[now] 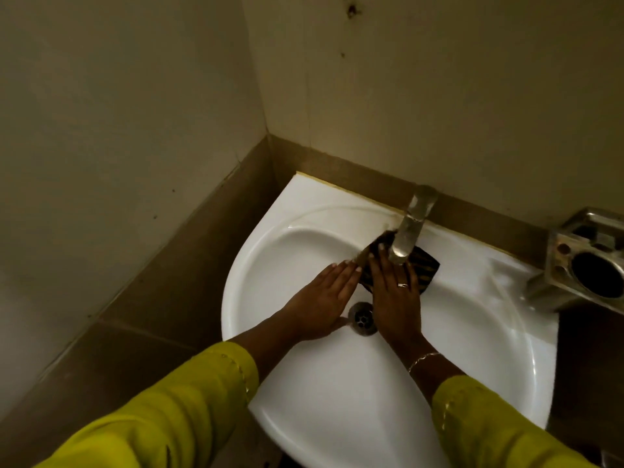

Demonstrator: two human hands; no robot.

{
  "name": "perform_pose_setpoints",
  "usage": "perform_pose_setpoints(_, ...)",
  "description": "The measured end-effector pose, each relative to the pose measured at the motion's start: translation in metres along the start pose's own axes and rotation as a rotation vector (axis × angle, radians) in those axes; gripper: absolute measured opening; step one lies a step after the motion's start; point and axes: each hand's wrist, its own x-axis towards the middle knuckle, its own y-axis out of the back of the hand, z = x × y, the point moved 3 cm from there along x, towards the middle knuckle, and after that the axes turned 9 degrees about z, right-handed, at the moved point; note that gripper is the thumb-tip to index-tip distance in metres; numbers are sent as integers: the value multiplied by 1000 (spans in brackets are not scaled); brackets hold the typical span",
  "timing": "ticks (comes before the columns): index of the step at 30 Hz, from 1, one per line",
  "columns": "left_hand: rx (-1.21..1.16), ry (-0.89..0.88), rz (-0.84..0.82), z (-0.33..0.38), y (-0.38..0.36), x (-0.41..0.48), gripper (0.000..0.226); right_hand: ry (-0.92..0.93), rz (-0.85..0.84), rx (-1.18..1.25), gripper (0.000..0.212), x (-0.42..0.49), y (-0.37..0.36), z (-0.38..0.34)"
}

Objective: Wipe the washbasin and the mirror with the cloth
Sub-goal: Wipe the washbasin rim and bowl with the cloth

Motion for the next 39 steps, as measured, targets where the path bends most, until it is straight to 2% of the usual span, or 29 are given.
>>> perform_pose_setpoints(3,-41,69,-30,-13,2,-8,82,150,-42,-111,55,19,-6,-20)
perform_pose_setpoints(8,-58,214,-86,-39,5,-21,82,41,-48,-135,52,50,-19,-49)
perform_pose_setpoints(14,-107,342,-53,-68,13,-43,86,36,-82,14,55,82,-35,-80)
perform_pose_setpoints(18,-199,406,72,-78,14,-55,101,101,-119,126,58,89,-45,-109)
perform_pose_setpoints(24,-380,497,310,-81,27,-64,89,341,-183,385,60,89,-51,-130)
perform_pose_setpoints(27,-475,609,436,-83,30,-71,88,245,-141,525,55,93,-37,-128)
perform_pose_setpoints(29,-513,636,468,-82,28,-75,88,151,-158,459,55,93,-37,-132)
perform_pose_setpoints(32,-540,629,477,-80,25,-82,85,77,-264,344,60,86,-43,-149)
perform_pose_setpoints(34,-563,631,506,-80,26,-85,80,20,-344,378,62,77,-44,-161)
perform_pose_setpoints(37,-609,655,574,-81,25,-88,73,17,-368,690,71,51,-37,-172)
perform_pose_setpoints(39,-631,699,597,-81,23,-91,75,-91,-405,918,73,43,-29,-168)
